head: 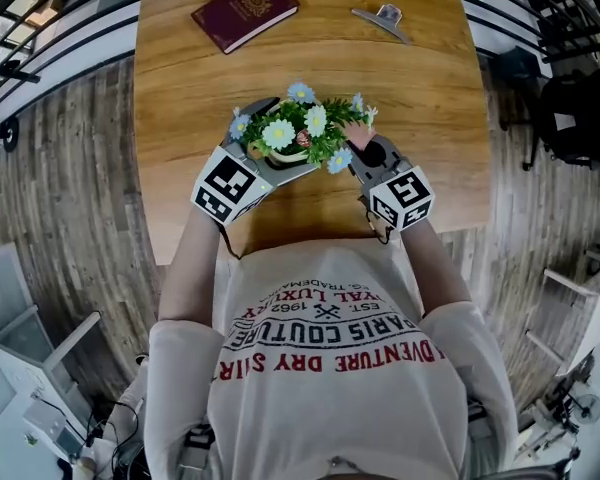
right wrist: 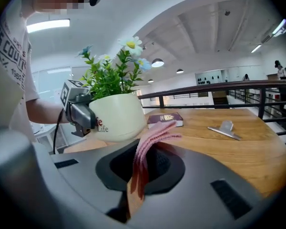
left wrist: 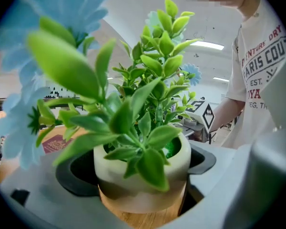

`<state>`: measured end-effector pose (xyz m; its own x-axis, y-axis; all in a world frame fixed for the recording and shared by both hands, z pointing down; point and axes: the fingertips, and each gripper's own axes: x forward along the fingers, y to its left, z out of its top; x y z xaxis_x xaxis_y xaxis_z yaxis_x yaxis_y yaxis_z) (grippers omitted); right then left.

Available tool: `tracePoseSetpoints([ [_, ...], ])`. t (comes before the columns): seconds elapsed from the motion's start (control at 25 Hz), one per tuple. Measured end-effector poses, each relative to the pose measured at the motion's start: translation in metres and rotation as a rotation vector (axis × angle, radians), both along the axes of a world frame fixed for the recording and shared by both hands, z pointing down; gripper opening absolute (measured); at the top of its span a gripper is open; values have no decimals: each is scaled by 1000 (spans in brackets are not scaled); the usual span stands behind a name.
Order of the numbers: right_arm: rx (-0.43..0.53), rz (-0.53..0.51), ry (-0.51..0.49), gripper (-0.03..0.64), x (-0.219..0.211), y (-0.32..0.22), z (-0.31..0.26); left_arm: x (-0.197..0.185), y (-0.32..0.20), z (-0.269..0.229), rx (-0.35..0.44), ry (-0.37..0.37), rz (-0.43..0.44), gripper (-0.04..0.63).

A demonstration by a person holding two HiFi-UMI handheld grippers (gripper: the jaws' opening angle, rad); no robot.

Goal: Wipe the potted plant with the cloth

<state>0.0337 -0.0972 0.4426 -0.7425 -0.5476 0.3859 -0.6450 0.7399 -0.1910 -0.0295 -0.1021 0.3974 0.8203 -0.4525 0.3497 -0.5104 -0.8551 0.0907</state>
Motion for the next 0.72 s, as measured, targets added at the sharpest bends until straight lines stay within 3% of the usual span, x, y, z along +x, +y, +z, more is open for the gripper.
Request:
tracePoseSetpoints([
  [0.12,-23,77,70,35,18,-11,13,3,4,19,4,-5,24,522],
  [0.48,-86,231,119,35,64,-31,34,22,14,80,-7,-15,129,522],
  [0.72,-114,292,140,35,84,-37,48,28,21,122,-9,-94,219,521],
])
